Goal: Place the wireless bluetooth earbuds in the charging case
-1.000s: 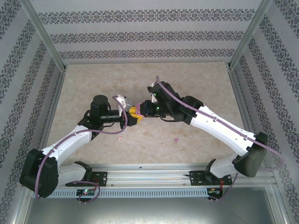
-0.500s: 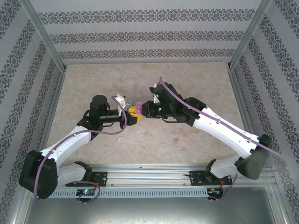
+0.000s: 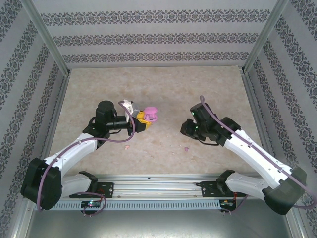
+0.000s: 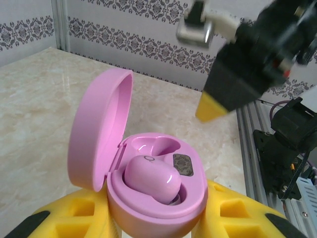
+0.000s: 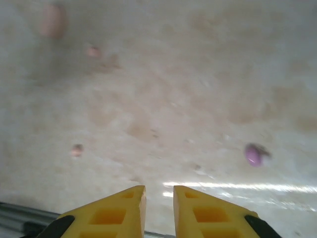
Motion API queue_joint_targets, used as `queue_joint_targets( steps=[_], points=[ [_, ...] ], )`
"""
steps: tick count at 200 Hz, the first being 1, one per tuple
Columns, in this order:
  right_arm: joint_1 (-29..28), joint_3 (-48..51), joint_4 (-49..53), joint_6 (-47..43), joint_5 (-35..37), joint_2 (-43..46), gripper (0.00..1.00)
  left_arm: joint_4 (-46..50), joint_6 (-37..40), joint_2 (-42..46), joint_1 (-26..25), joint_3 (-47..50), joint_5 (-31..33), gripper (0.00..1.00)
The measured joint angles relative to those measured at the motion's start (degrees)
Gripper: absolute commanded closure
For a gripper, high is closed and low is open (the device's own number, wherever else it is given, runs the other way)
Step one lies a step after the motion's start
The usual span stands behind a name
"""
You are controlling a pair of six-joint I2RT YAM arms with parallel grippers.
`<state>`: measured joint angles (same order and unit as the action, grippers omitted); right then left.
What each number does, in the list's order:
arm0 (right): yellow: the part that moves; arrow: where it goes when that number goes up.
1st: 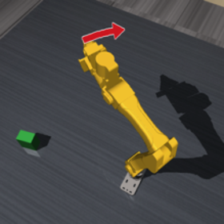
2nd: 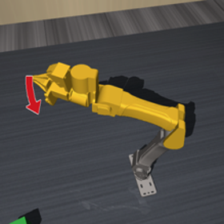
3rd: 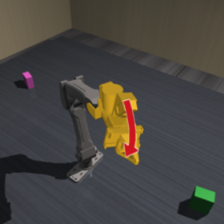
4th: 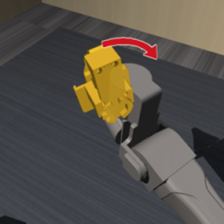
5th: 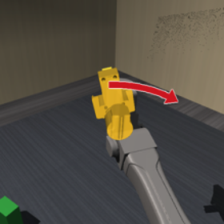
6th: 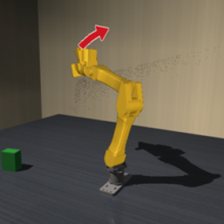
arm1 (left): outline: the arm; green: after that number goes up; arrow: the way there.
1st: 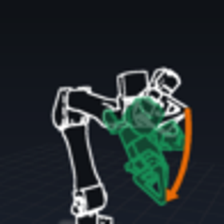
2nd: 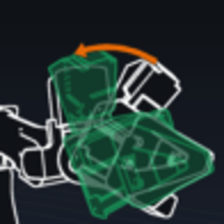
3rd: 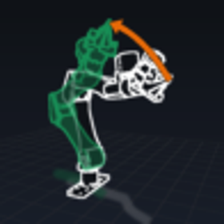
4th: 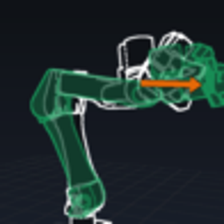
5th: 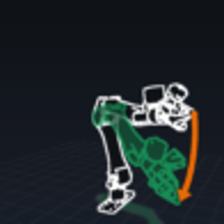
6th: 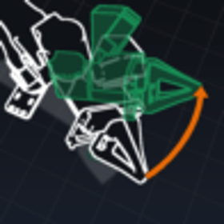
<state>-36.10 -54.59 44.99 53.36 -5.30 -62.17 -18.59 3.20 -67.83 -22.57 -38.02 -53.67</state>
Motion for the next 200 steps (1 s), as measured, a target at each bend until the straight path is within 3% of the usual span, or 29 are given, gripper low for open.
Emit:
queue_joint_targets(
  steps=[45,82,200],
  points=[
    [-0.92,14.27,-4.81,4.92,-2.21,-0.46,0.79,-0.26,-0.2,0.0,0.0,1.07,0.22,0.76],
    [-2.82,17.03,-8.85,6.25,-2.49,-3.85,0.75,-0.28,-0.63,0.07,0.0,2.08,0.39,0.76],
    [-6.97,-2.03,5.01,-17.99,7.45,-28.09,0.71,0.79,-0.55,3.85,0.0,3.72,2.36,0.76]
  ],
)
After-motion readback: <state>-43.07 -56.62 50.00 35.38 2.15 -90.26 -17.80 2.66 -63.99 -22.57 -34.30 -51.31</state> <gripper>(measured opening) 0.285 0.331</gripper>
